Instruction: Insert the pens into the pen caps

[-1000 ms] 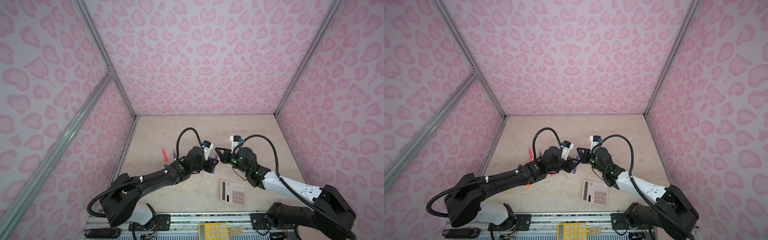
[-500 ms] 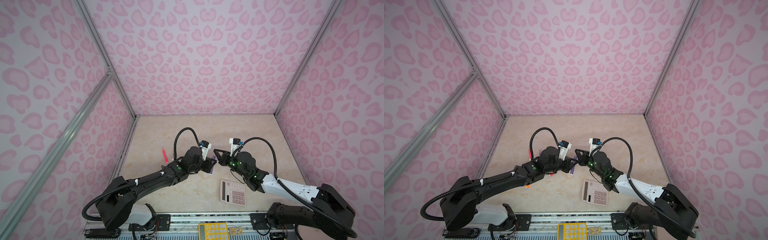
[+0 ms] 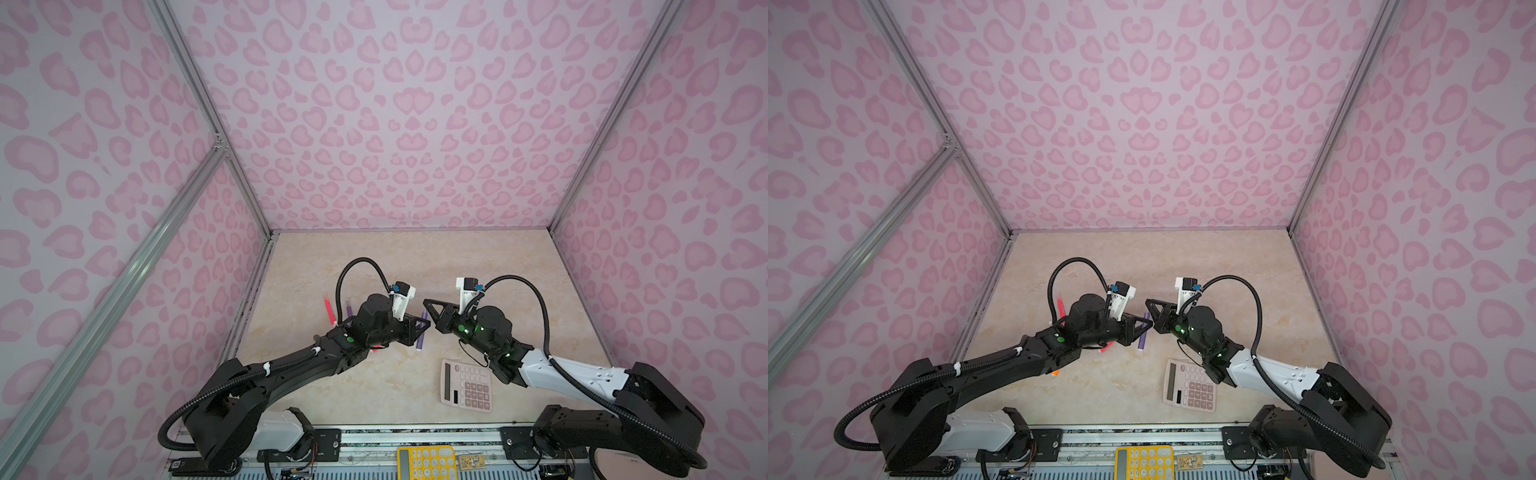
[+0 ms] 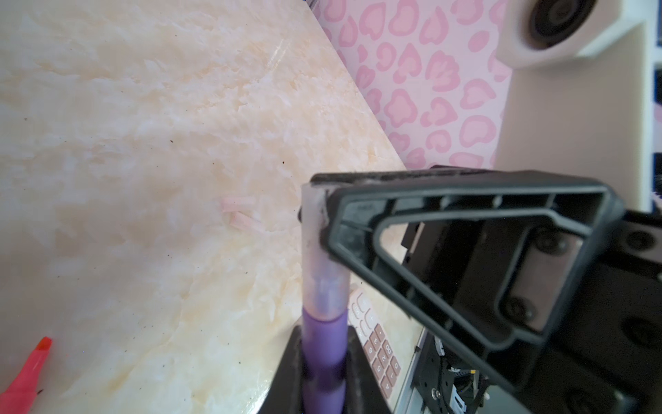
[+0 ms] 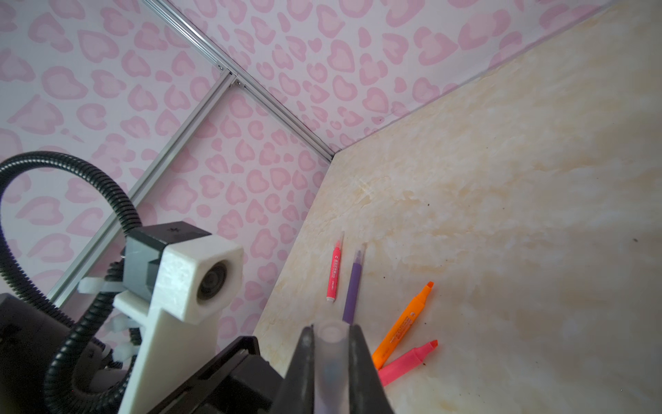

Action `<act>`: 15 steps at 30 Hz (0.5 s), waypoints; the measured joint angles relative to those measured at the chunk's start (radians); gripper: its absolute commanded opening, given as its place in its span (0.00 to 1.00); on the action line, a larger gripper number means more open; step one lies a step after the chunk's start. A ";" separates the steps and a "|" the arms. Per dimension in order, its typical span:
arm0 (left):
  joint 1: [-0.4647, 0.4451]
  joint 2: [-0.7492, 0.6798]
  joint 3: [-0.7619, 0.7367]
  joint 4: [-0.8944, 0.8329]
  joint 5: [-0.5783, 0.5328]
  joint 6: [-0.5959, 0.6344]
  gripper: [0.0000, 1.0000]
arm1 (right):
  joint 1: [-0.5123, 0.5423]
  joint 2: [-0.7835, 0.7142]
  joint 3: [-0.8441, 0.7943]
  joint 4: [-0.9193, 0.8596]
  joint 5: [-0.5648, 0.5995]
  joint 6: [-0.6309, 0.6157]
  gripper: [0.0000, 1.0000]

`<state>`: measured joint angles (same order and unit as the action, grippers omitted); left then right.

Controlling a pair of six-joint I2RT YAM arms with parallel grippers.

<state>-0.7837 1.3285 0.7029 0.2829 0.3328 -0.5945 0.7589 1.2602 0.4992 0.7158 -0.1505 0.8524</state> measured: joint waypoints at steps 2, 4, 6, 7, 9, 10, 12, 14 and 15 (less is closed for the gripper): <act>0.000 -0.014 -0.009 0.011 0.002 -0.006 0.03 | -0.001 -0.005 -0.001 0.009 -0.010 -0.003 0.00; 0.000 -0.026 -0.019 0.022 0.010 -0.007 0.03 | -0.002 -0.006 -0.007 0.029 -0.022 -0.003 0.00; 0.001 -0.039 -0.025 0.030 0.018 -0.007 0.03 | -0.009 -0.008 -0.015 0.056 -0.036 0.001 0.05; 0.001 -0.044 -0.028 0.032 0.021 -0.007 0.03 | -0.011 -0.008 -0.018 0.066 -0.045 0.001 0.07; 0.001 -0.056 -0.031 0.033 0.027 -0.007 0.03 | -0.014 -0.010 -0.022 0.087 -0.056 0.006 0.10; 0.001 -0.060 -0.032 0.033 0.027 -0.007 0.03 | -0.015 -0.010 -0.022 0.093 -0.060 0.006 0.13; -0.002 -0.066 -0.033 0.034 0.029 -0.005 0.03 | -0.016 -0.014 -0.022 0.095 -0.064 0.008 0.22; -0.009 -0.066 -0.033 0.038 0.026 0.003 0.03 | -0.017 -0.019 -0.020 0.087 -0.066 0.007 0.35; -0.016 -0.066 -0.029 0.039 0.022 0.011 0.03 | -0.018 -0.024 -0.018 0.072 -0.066 0.003 0.42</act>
<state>-0.7998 1.2625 0.6739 0.3222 0.3546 -0.5838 0.7410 1.2366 0.4816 0.7879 -0.2161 0.8558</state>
